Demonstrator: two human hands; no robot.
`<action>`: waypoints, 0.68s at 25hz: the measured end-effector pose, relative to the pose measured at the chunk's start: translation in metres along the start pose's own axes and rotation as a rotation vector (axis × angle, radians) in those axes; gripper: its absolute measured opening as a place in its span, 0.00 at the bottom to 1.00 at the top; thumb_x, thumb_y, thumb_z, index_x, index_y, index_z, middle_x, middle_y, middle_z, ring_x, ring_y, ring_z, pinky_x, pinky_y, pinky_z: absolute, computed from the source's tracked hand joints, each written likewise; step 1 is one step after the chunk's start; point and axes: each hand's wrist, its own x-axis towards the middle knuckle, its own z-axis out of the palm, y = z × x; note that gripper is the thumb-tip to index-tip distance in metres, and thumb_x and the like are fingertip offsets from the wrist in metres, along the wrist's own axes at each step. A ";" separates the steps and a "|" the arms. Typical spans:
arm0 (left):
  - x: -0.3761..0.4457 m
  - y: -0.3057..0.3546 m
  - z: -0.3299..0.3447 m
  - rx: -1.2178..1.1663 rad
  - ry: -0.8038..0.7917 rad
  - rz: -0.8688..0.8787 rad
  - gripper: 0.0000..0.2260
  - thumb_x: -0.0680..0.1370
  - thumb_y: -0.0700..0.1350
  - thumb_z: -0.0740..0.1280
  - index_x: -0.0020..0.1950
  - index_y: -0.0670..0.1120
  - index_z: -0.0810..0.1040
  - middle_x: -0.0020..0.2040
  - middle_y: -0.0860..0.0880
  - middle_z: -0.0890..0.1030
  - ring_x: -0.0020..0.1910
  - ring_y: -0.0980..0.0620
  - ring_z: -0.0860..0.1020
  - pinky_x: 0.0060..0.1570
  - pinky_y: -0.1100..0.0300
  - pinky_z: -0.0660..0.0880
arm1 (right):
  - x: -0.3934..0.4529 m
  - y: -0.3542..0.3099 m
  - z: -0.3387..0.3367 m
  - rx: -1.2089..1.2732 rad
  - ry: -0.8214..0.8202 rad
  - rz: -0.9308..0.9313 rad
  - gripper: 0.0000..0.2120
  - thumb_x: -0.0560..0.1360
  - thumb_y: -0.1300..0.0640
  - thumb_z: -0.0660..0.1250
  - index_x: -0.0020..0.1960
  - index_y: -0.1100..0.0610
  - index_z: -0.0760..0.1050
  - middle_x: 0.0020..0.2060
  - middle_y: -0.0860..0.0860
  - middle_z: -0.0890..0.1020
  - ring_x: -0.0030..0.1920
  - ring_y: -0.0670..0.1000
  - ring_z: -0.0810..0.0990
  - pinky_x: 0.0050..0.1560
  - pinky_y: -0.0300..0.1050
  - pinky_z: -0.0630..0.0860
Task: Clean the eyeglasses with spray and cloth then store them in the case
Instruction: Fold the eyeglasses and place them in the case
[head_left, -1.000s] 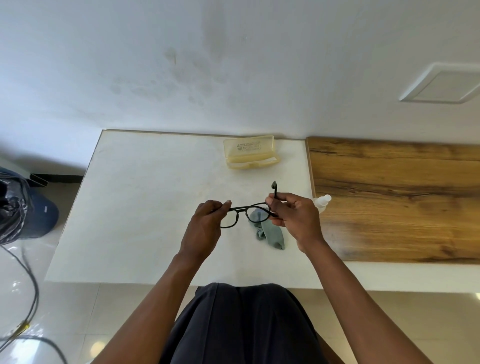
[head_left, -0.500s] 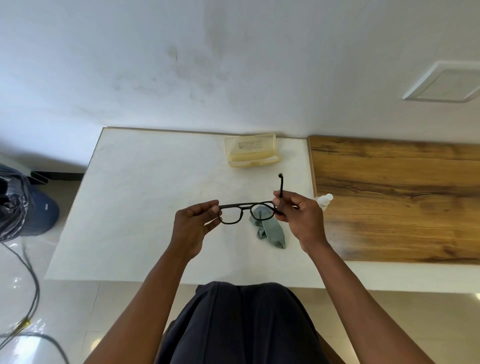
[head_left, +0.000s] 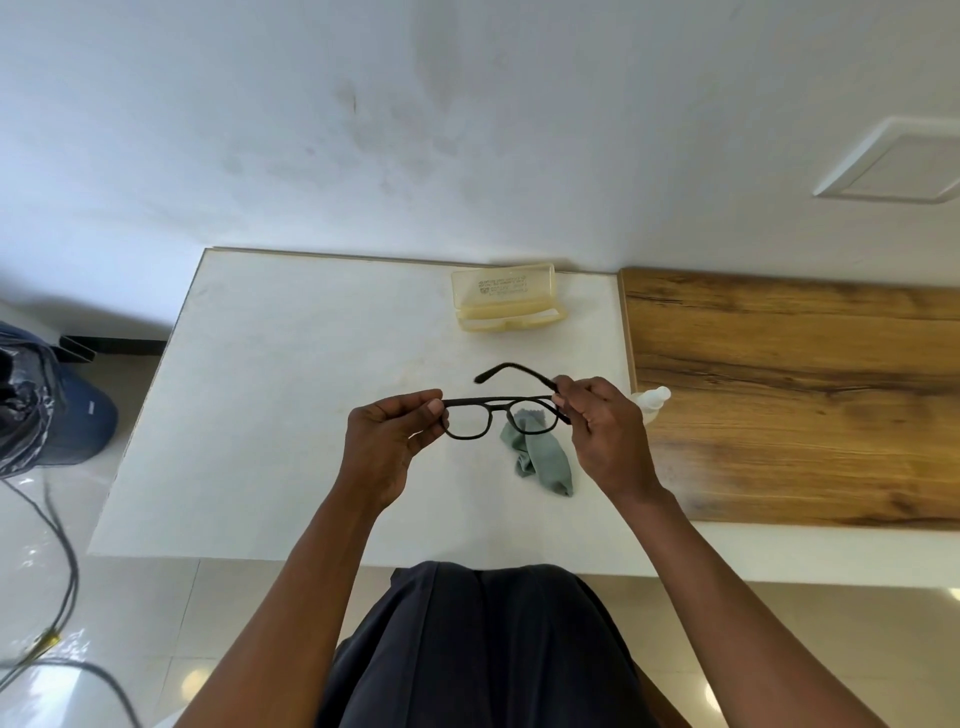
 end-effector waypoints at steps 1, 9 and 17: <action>0.000 0.001 0.001 0.003 -0.006 0.004 0.05 0.71 0.31 0.68 0.44 0.37 0.82 0.36 0.45 0.83 0.37 0.48 0.82 0.41 0.59 0.80 | 0.000 0.000 0.000 -0.018 -0.016 -0.018 0.14 0.71 0.75 0.64 0.56 0.70 0.76 0.39 0.65 0.80 0.40 0.63 0.81 0.42 0.56 0.81; -0.005 0.009 0.004 0.000 -0.045 0.004 0.05 0.70 0.32 0.68 0.41 0.39 0.83 0.36 0.44 0.84 0.38 0.48 0.82 0.40 0.59 0.80 | 0.001 -0.001 -0.004 -0.078 -0.083 -0.028 0.16 0.68 0.78 0.64 0.53 0.66 0.79 0.39 0.64 0.79 0.40 0.61 0.80 0.41 0.52 0.81; -0.011 0.010 0.013 0.028 -0.046 0.039 0.05 0.70 0.31 0.69 0.38 0.39 0.83 0.34 0.45 0.84 0.37 0.49 0.83 0.40 0.59 0.80 | 0.005 -0.021 0.001 -0.092 -0.093 0.168 0.17 0.76 0.63 0.64 0.64 0.60 0.73 0.58 0.61 0.72 0.56 0.59 0.72 0.56 0.48 0.73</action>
